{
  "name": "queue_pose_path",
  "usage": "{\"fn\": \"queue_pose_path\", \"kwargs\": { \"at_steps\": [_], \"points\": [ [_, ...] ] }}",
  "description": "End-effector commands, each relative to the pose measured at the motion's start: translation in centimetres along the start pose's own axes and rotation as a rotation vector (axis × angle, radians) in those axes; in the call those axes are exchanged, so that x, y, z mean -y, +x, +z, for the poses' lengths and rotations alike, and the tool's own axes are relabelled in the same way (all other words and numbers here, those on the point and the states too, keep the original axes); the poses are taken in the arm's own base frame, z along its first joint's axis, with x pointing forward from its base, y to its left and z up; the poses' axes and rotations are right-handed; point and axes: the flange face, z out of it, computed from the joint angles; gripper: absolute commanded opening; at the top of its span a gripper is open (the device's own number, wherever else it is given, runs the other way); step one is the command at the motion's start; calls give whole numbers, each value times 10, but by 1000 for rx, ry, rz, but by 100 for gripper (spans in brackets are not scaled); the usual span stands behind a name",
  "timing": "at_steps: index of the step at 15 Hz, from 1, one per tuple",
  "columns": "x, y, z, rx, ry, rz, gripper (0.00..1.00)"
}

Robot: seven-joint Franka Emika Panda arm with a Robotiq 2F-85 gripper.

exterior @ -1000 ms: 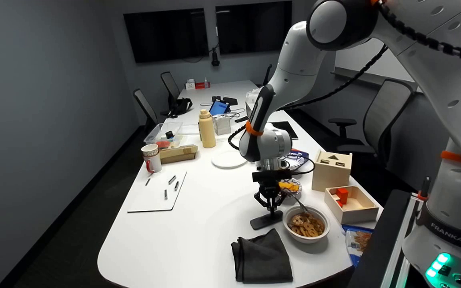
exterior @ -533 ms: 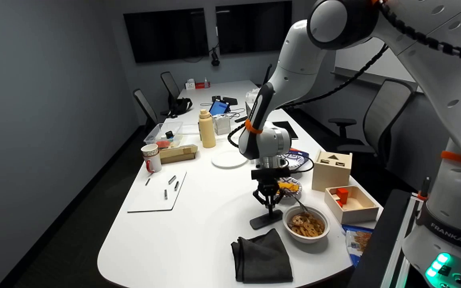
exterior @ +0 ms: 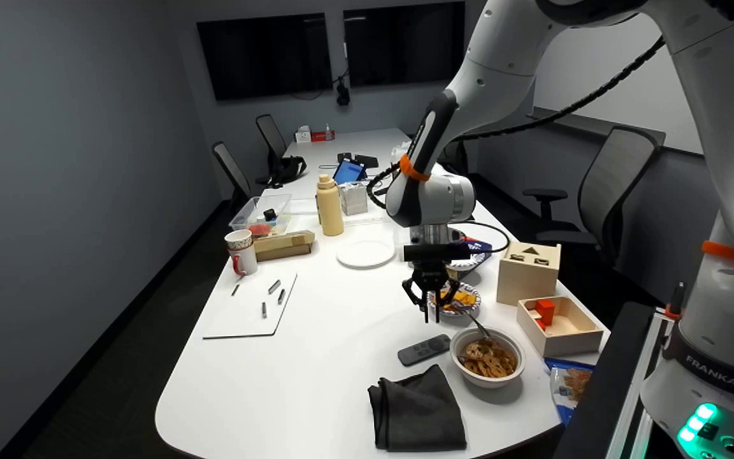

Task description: Press a button on the remote control.

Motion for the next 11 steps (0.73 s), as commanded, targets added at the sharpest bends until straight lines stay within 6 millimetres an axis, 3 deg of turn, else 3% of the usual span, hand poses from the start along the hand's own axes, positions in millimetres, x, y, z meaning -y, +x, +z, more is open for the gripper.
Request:
{"fn": "queue_pose_path", "kwargs": {
  "at_steps": [1, 7, 11],
  "points": [
    [-14, -34, -40, -42, 22, 2, 56],
    [-13, -57, -85, -115, 15, 1, 99],
    [-11, -65, -107, -161, 4, 12, 100]
  ]
}}
